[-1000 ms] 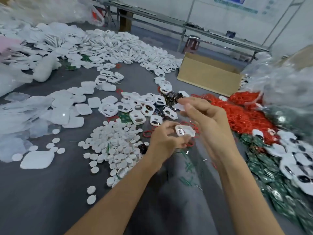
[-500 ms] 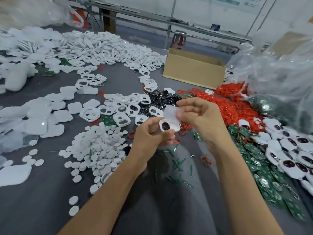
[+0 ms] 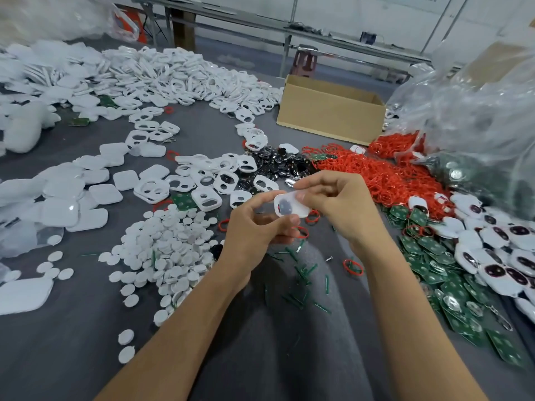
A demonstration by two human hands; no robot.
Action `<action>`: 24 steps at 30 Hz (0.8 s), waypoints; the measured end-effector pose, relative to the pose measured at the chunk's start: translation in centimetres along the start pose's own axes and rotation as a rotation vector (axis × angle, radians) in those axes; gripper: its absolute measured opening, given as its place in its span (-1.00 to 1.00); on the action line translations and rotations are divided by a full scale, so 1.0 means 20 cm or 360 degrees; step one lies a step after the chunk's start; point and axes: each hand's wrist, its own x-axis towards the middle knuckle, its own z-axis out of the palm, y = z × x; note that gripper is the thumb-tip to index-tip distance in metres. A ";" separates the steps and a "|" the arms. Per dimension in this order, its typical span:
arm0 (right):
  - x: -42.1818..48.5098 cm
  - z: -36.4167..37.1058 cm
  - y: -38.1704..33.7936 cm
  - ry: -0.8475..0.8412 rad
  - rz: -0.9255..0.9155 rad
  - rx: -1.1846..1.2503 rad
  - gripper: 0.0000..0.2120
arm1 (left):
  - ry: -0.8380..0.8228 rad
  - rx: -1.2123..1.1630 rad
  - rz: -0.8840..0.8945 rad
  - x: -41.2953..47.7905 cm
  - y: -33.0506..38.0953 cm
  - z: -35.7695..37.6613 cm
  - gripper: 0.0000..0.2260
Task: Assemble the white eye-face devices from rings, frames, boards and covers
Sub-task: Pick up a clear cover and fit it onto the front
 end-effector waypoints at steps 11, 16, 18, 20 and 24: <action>0.00 0.00 -0.01 0.0025 0.0088 0.0288 -0.90 | 0.0008 -0.0002 0.0005 0.01 -0.01 0.00 -0.63; 0.01 0.02 0.01 0.0004 0.0090 0.0169 -0.87 | 0.0020 -0.0016 0.0031 0.00 -0.01 0.00 -0.69; 0.01 0.02 0.02 0.0023 0.0084 0.0109 -0.86 | 0.0021 -0.0005 0.0031 0.00 -0.01 0.00 -0.68; 0.01 0.03 0.03 0.0040 0.0075 0.0053 -0.86 | 0.0020 0.0006 0.0035 0.00 -0.01 0.00 -0.67; 0.01 0.03 0.03 0.0055 0.0074 0.0056 -0.86 | 0.0035 0.0008 0.0041 0.00 -0.01 0.00 -0.67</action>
